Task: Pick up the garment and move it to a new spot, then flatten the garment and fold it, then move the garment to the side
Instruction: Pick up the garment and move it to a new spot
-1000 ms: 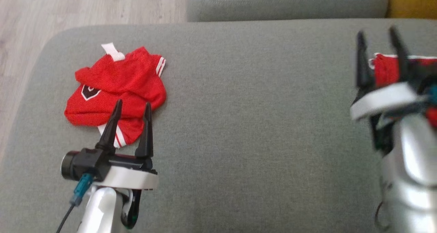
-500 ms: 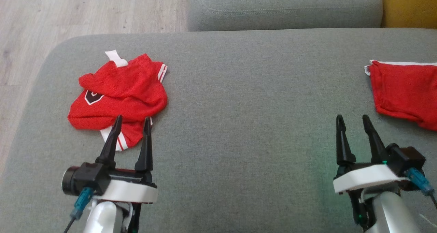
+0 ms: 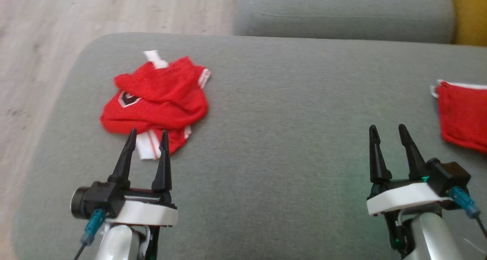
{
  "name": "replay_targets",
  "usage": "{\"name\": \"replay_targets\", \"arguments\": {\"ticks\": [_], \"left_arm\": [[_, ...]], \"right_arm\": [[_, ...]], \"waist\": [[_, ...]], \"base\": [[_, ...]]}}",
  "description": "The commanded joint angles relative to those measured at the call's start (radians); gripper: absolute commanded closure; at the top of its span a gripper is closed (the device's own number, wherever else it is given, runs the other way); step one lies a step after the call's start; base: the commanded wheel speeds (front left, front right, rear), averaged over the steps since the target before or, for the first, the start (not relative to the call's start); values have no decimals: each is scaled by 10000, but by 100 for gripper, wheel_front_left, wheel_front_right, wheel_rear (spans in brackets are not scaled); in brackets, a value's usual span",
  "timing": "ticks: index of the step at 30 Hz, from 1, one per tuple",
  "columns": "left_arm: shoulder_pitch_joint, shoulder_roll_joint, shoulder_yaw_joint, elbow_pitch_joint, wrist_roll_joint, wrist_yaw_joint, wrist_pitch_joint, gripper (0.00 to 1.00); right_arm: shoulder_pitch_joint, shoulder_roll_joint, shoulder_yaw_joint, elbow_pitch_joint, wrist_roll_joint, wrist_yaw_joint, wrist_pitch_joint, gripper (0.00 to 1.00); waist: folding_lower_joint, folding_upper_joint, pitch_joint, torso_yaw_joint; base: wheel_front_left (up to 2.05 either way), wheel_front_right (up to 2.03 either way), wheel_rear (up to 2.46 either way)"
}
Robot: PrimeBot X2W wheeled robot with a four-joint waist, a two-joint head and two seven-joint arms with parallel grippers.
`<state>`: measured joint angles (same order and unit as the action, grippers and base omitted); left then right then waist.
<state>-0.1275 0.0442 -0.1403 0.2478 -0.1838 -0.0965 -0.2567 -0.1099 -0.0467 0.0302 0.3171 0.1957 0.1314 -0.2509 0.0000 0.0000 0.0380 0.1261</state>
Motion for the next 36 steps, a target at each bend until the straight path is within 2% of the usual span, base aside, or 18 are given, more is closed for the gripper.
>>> {"name": "replay_targets", "arguments": {"ticks": [1, 10, 17, 26, 30, 36], "left_arm": [[-210, 61, 178, -352, -36, 41, -51, 0], [96, 61, 143, -239, -91, 185, -51, 0], [273, 61, 187, -245, -31, 194, -51, 0], [-240, 96, 329, -204, 107, 54, -51, 0], [-1020, 378, -54, 702, 310, -109, 108, 0], [-3169, 832, -921, 2269, 247, -305, 919, 0]], "right_arm": [[-152, -36, 335, -376, 94, -7, -107, 0], [111, -36, 967, -301, 390, -7, -108, 0], [52, -36, 1290, -261, 512, -7, -108, 0], [-263, -36, 1388, -379, 323, -7, -108, 0], [-522, -36, 1345, -574, 130, -7, -108, 0], [-968, -36, 1338, -801, -236, -7, -101, 0]], "waist": [[0, 0, -97, 439], [0, 0, -446, 1895], [0, 0, -414, 2404], [0, 0, 388, 2069], [0, 0, 996, 1667], [0, 0, 2004, 1003]], "base": [[0, 0, 0], [0, 0, 0], [0, 0, 0], [0, 0, 0], [0, 0, 0], [0, 0, 0]]}}
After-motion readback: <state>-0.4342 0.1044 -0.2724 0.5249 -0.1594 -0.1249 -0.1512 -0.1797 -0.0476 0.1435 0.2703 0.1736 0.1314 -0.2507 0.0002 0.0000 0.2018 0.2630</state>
